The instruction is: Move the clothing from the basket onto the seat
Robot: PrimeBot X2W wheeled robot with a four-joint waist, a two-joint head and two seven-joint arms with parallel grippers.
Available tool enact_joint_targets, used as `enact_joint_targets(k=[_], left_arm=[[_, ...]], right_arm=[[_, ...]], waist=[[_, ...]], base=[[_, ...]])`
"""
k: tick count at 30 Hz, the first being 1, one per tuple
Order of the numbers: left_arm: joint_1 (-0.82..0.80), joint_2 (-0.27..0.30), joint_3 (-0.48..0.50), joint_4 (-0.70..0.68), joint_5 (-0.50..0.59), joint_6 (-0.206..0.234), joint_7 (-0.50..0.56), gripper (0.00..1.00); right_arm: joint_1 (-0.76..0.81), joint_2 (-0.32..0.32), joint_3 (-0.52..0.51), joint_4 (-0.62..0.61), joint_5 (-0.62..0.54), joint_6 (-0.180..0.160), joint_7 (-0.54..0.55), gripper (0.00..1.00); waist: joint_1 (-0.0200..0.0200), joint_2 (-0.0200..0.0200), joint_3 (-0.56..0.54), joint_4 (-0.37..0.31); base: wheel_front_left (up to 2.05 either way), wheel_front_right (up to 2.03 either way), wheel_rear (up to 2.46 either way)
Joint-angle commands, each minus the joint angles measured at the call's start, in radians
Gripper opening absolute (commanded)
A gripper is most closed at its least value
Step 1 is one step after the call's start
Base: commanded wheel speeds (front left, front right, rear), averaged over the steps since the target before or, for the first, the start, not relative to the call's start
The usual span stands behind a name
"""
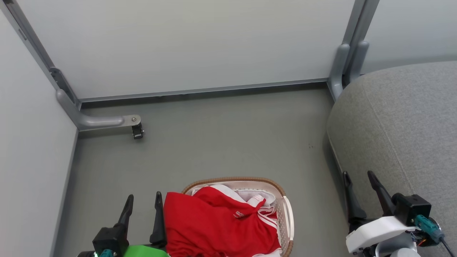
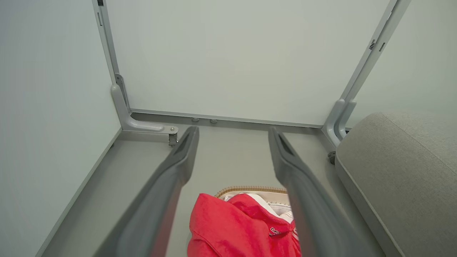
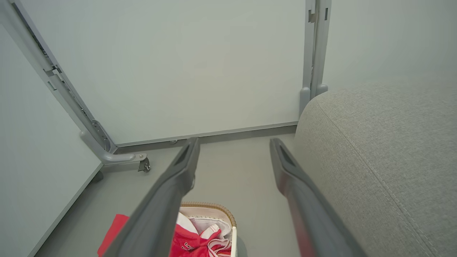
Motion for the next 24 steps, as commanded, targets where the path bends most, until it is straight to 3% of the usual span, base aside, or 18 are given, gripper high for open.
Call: enact_joint_targets(k=[1, 14, 24], left_arm=[[0.016, 0.006, -0.003, 0.004, 0.025, 0.007, -0.009, 1.00], [0.021, 0.007, -0.021, 0.019, 0.089, 0.020, -0.034, 1.00], [0.020, 0.007, -0.019, 0.026, 0.083, 0.015, -0.030, 1.00]], right_arm=[[0.007, -0.006, 0.002, 0.000, -0.021, 0.000, -0.008, 1.00], [0.015, -0.007, 0.011, -0.008, -0.111, 0.000, -0.032, 1.00], [0.013, -0.007, 0.013, -0.005, -0.103, 0.000, -0.032, 1.00]], waist=[[0.0000, 0.0000, 0.001, 0.002], [0.0000, 0.0000, 0.004, 0.009], [0.0000, 0.0000, 0.007, 0.004]], base=[[0.00, 0.00, 0.00], [0.00, 0.00, 0.00], [0.00, 0.00, 0.00]])
